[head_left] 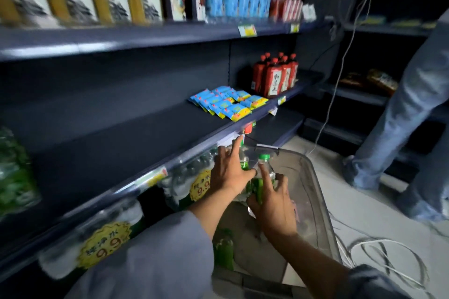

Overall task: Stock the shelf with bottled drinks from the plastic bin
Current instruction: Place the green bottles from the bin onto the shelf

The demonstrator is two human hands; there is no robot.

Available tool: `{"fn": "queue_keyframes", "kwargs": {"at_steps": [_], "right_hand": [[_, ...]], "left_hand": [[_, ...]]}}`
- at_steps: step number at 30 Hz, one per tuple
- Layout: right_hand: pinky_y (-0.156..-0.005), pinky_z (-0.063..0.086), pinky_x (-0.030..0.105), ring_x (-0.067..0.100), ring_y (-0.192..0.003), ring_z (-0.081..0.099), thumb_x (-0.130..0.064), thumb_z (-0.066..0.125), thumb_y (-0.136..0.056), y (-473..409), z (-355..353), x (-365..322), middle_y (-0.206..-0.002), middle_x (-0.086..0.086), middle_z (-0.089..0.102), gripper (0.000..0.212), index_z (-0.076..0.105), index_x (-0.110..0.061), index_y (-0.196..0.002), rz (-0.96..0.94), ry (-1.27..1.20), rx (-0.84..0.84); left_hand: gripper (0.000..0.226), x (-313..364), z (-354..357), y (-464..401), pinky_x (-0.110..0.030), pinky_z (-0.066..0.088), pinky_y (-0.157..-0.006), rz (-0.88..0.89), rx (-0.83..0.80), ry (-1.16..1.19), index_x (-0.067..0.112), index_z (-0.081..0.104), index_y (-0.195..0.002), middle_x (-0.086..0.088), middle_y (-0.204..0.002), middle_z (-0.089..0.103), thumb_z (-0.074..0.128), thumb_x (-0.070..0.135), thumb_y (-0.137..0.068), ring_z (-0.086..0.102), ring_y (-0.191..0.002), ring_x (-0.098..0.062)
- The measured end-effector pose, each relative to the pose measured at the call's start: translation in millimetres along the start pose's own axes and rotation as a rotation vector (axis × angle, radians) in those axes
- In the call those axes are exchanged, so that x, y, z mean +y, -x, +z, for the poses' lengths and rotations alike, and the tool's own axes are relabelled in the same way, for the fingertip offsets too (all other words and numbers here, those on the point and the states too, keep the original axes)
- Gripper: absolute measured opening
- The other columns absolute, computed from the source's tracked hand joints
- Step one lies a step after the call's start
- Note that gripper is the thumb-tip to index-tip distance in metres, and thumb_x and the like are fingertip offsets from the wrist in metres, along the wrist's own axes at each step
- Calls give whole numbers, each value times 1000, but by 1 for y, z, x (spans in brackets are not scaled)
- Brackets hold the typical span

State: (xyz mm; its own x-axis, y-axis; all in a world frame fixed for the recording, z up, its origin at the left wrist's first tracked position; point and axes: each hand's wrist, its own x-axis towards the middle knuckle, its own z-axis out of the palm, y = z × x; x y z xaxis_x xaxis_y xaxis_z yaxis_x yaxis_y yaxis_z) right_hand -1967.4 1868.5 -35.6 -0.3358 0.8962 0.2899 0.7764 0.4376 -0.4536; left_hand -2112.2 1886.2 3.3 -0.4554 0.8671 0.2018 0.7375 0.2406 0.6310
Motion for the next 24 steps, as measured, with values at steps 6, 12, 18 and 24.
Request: {"fn": "queue_keyframes", "kwargs": {"at_steps": [6,12,18,24], "right_hand": [[-80,54,47,46,-118,53,-40,71,-83,-1,-20,-81,-135,13,31,97,7,-44,-156,-169,-108,10],[-79,53,47,41,-122,49,-41,70,-84,8,-23,-181,-133,9,32,95,9,-44,-157,-330,-144,39],[-73,52,44,41,-115,53,-29,68,-81,25,0,-248,-136,9,32,95,12,-41,-157,-405,-157,-6],[-83,51,43,36,-119,48,-27,69,-86,26,31,-302,-132,7,29,95,8,-40,-157,-443,-285,-67]], "left_hand": [[105,-10,-105,35,-45,53,-84,65,79,-95,55,10,-149,2,-126,29,80,36,-73,48,-117,-27],[107,-63,-206,73,-46,55,-84,10,207,-223,52,10,-149,1,-122,29,81,41,-70,47,-117,-26],[103,-116,-276,97,-44,55,-89,-100,272,-289,50,12,-149,-3,-135,28,83,33,-76,45,-125,-29],[105,-145,-318,84,-49,50,-97,-173,287,-378,48,11,-150,-10,-143,25,83,30,-76,47,-125,-38]]}}
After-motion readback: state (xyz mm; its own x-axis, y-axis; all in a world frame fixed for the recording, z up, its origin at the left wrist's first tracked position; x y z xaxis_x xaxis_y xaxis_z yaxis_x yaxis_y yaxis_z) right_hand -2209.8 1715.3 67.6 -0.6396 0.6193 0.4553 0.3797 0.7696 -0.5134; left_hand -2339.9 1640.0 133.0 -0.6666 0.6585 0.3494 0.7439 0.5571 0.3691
